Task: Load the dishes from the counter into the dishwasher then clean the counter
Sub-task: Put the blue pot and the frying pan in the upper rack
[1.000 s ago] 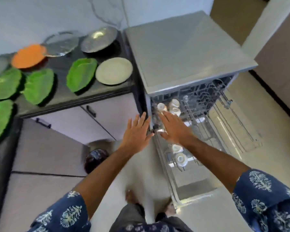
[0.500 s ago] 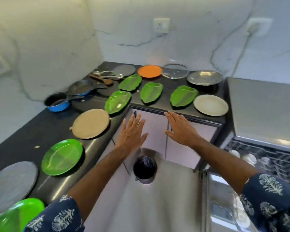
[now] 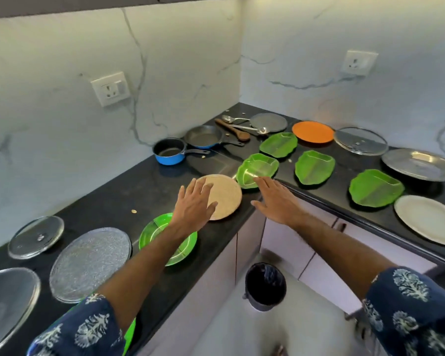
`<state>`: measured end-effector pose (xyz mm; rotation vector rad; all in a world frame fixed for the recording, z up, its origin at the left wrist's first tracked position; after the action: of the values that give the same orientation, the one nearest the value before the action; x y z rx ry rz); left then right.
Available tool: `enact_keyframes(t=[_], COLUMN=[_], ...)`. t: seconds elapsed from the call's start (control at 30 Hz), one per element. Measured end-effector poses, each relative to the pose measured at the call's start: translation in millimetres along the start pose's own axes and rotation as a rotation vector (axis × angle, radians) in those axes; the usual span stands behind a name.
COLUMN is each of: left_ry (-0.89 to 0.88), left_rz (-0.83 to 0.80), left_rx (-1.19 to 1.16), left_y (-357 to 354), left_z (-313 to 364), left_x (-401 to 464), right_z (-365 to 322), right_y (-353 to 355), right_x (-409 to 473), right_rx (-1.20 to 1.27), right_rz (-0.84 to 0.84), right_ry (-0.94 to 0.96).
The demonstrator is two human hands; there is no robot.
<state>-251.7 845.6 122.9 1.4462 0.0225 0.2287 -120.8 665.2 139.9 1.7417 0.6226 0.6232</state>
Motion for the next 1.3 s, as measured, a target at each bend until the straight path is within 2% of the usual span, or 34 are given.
enact_keyframes(t=[0.23,0.4,0.5,0.67,0.93,1.17,1.3], left_ry=[0.14,0.476,0.612,0.655,0.784,0.806,0.848], left_rz=[0.018,0.09,0.13,0.141,0.16,0.162,0.269], left_rx=[-0.115,-0.615,-0.746,-0.662,-0.63,-0.681,-0.715], left_y=[-19,-39,-49,-50,-60,-69,-59], left_z=[-65,-106,-122,-152,-221,-237,-250], left_x=[56,125,162,201,196,182,171], right_z=[-10,-3,-3,-25,-83,-106,-98], right_y=[-27,-55,-76,-108,-159,-193,-177], right_x=[101,183,229,302,373,380,356], right_rx=[0.114,0.197,0.253,0.268,0.319,0.35,0.448], right_rz=[-0.107,-0.196,-0.265,-0.288,-0.44,-0.561,-0.558], right_ry=[0.036,0.074,0.089,0.085,-0.059,-0.111,-0.096])
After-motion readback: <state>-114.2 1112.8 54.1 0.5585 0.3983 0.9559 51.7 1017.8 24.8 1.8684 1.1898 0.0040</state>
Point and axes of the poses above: each hand's wrist, its own x-axis towards the middle knuckle, its own y-axis out of the back of the hand, z = x × y, the point moved 6 cm from there along x, towards the middle knuckle, and after that the axes turned 11 degrees about -y, right-handed, at the moved point
